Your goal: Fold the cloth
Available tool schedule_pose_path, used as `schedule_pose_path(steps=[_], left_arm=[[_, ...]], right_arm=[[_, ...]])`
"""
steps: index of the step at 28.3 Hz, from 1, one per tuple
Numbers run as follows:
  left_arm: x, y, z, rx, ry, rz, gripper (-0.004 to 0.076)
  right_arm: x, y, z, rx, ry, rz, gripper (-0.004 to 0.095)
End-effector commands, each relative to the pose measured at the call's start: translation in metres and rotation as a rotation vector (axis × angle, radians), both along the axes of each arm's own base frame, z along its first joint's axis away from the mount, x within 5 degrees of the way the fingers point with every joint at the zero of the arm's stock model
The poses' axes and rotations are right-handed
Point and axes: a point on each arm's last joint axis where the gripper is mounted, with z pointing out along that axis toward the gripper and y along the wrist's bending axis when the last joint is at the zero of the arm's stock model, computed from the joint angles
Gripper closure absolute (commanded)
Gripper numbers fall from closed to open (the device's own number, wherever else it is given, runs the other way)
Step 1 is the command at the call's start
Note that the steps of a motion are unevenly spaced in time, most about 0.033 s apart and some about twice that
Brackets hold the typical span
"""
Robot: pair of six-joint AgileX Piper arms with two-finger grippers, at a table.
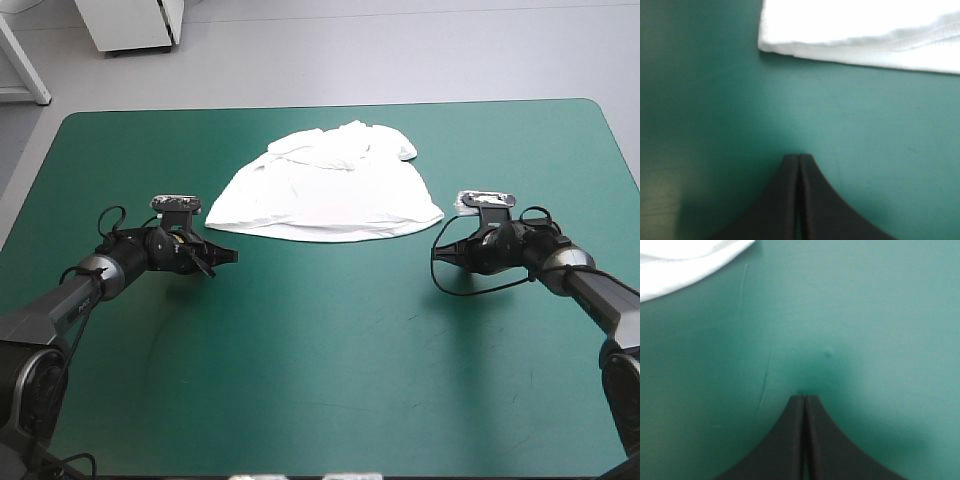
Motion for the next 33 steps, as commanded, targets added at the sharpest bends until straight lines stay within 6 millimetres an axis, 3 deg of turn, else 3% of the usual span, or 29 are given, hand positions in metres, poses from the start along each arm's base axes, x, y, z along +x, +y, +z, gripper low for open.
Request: schedule_pose_path(steps=[1,10,16,22,28,31,33], left_arm=[[-0.002,-0.001,0.01,-0.011,-0.002,0.0,0.0734],[-0.002,-0.001,0.011,-0.012,-0.003,0.0,0.0734],[-0.009,0.0,0.034,-0.015,-0.075,-0.004,0.0734],[-0.027,0.003,0.078,-0.028,-0.215,-0.006,0.0734],[-0.041,0.002,0.14,-0.016,-0.3,-0.068,0.0723],[-0.037,0.001,0.166,-0.002,-0.349,-0.098,0.0664],[-0.033,0.001,0.182,0.008,-0.398,-0.111,0.0568]], right_arm=[[0.005,0.0,0.023,0.011,-0.102,0.003,0.0925],[0.005,0.0,0.023,0.007,-0.103,0.009,0.0925],[0.009,0.001,0.045,0.004,-0.126,0.022,0.0925],[0.011,0.002,0.097,-0.011,-0.213,0.064,0.0925],[-0.002,-0.001,0.144,-0.031,-0.228,0.079,0.0917],[-0.004,-0.002,0.153,-0.061,-0.232,0.098,0.0835],[-0.004,-0.002,0.155,-0.063,-0.23,0.098,0.0728]])
